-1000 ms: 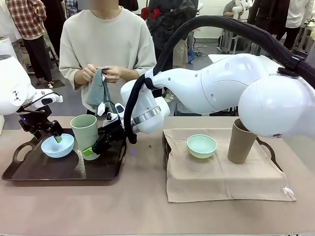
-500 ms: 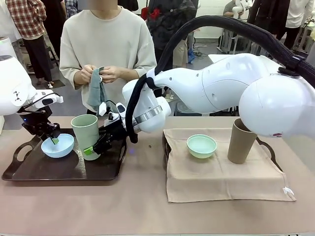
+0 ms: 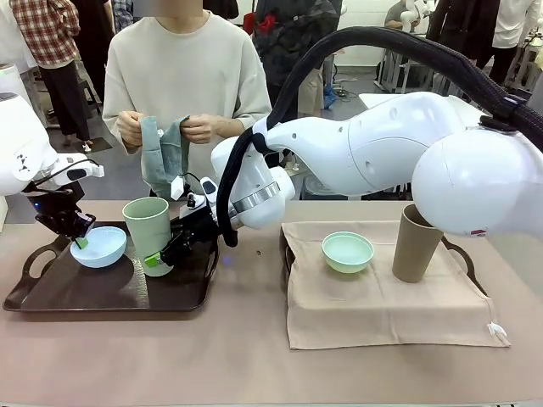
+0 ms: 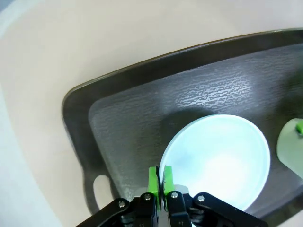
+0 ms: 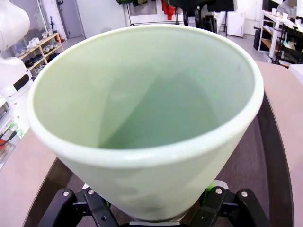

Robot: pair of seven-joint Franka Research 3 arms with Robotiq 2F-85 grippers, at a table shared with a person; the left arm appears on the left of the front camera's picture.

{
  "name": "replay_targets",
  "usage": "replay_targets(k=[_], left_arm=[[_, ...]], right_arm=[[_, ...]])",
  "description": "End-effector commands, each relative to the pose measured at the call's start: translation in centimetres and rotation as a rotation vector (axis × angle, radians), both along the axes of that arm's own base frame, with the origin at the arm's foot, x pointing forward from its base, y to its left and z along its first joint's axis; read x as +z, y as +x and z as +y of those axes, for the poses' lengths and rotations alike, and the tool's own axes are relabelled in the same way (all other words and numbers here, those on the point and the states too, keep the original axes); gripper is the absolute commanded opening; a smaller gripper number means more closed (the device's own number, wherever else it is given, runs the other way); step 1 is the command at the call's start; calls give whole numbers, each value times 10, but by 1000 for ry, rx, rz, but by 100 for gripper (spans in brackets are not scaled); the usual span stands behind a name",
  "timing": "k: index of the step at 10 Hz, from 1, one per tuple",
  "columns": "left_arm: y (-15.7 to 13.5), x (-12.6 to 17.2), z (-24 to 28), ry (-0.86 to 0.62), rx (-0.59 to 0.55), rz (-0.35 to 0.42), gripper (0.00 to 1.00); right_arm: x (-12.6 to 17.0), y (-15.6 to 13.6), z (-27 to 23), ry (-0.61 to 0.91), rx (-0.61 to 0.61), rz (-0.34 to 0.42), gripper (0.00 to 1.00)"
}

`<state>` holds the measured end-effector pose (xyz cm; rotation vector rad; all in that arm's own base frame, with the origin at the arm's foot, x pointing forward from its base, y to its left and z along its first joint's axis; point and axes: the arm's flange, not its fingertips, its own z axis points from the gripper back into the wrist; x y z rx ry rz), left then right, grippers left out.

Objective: Set up a tray with a mat and arrange the tableware.
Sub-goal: Pick up the Picnic Bowl and Reusable plastic cup from the Handle tray in front of the human's position and hold them in the air.

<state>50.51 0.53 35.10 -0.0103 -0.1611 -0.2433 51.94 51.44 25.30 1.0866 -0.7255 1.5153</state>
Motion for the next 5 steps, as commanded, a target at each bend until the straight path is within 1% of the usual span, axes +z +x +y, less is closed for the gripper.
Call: replay_targets(k=[1, 2, 4, 5], left_arm=[[-9, 7, 0, 47, 24, 40, 0], [-16, 18, -2, 53, 44, 51, 4], [-35, 59, -4, 71, 87, 34, 4], [-45, 81, -2, 70, 106, 17, 4]], right_arm=[[2, -3, -4, 1, -7, -23, 0], [9, -5, -1, -26, -11, -22, 0], [47, -23, 9, -77, -4, -80, 0], [71, -34, 14, -93, -11, -113, 0]])
